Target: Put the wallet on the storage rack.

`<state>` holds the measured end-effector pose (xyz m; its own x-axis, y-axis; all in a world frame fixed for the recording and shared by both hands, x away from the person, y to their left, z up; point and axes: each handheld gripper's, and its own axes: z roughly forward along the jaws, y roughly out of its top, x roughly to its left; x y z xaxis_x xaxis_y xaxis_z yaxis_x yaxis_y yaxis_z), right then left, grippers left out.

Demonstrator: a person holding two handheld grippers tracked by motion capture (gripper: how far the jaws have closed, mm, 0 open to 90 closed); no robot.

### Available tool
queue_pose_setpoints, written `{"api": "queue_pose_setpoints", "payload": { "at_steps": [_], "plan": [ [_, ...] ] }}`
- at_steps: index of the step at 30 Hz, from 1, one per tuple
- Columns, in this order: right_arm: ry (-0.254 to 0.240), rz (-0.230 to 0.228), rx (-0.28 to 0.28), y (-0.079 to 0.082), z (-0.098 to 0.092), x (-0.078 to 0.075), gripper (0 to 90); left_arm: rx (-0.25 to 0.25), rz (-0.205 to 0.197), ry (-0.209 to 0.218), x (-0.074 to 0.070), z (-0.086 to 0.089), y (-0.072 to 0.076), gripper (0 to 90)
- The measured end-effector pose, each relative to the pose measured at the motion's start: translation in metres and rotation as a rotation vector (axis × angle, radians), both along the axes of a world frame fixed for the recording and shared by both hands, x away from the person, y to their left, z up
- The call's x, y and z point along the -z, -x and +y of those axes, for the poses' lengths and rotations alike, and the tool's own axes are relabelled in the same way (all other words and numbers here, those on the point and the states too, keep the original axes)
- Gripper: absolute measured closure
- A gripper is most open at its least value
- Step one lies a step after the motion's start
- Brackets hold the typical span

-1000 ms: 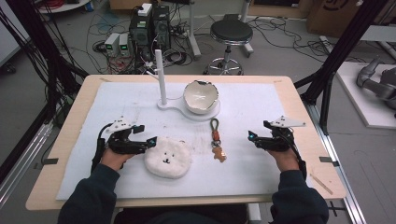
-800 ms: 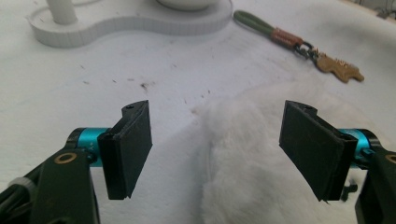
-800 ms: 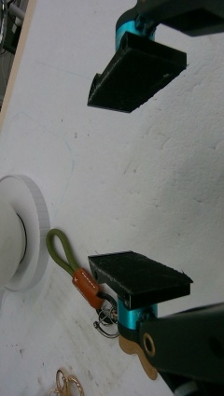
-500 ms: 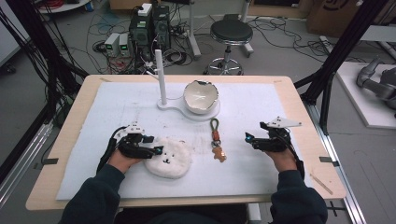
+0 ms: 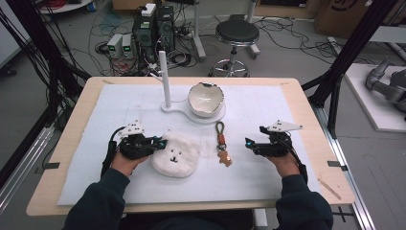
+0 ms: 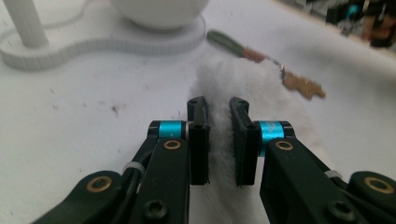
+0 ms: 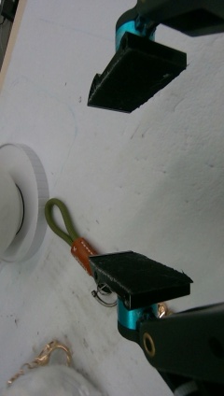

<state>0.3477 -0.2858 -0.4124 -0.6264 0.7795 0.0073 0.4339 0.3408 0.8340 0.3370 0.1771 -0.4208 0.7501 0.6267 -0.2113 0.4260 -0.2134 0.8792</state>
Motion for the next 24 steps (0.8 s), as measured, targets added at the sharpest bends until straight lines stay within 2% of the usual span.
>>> {"api": "queue_pose_setpoints", "payload": {
  "at_steps": [2,3,4,6,7,9,11,17,18,20,21,24],
  "plan": [
    [-0.006,0.002,-0.006,0.0,0.002,0.0,21.0,-0.021,-0.053,0.033,-0.005,0.0,0.003,79.3],
    [-0.015,0.007,-0.022,0.001,0.007,0.0,21.0,-0.029,-0.092,0.069,-0.008,-0.001,0.005,79.5],
    [-0.015,0.007,-0.022,0.001,0.007,0.0,21.0,-0.029,-0.092,0.069,-0.008,-0.001,0.005,79.6],
    [-0.04,0.016,-0.049,0.001,0.016,-0.001,21.0,-0.04,-0.133,0.12,-0.013,-0.002,0.008,79.6],
    [-0.04,0.016,-0.049,0.001,0.016,-0.001,21.0,-0.04,-0.133,0.12,-0.013,-0.002,0.008,79.7],
    [-0.061,0.014,-0.069,0.001,0.025,-0.002,21.0,-0.043,-0.159,0.141,-0.015,-0.005,0.01,79.7],
    [-0.091,0.022,-0.118,0.003,0.039,-0.003,21.1,-0.038,-0.194,0.148,-0.018,-0.011,0.013,79.7],
    [-0.148,0.057,-0.229,0.005,0.07,-0.001,23.2,-0.036,-0.225,0.16,-0.02,-0.021,0.017,79.6],
    [-0.148,0.057,-0.229,0.005,0.07,-0.001,23.2,-0.036,-0.225,0.16,-0.02,-0.021,0.017,79.7],
    [-0.172,0.084,-0.301,0.007,0.084,0.0,29.8,-0.034,-0.223,0.185,-0.021,-0.024,0.018,79.7],
    [-0.178,0.093,-0.31,0.008,0.087,0.0,29.9,-0.037,-0.227,0.203,-0.022,-0.028,0.02,79.7],
    [-0.187,0.098,-0.339,0.009,0.095,0.001,29.9,-0.034,-0.243,0.189,-0.025,-0.034,0.022,79.7]
  ]
}}
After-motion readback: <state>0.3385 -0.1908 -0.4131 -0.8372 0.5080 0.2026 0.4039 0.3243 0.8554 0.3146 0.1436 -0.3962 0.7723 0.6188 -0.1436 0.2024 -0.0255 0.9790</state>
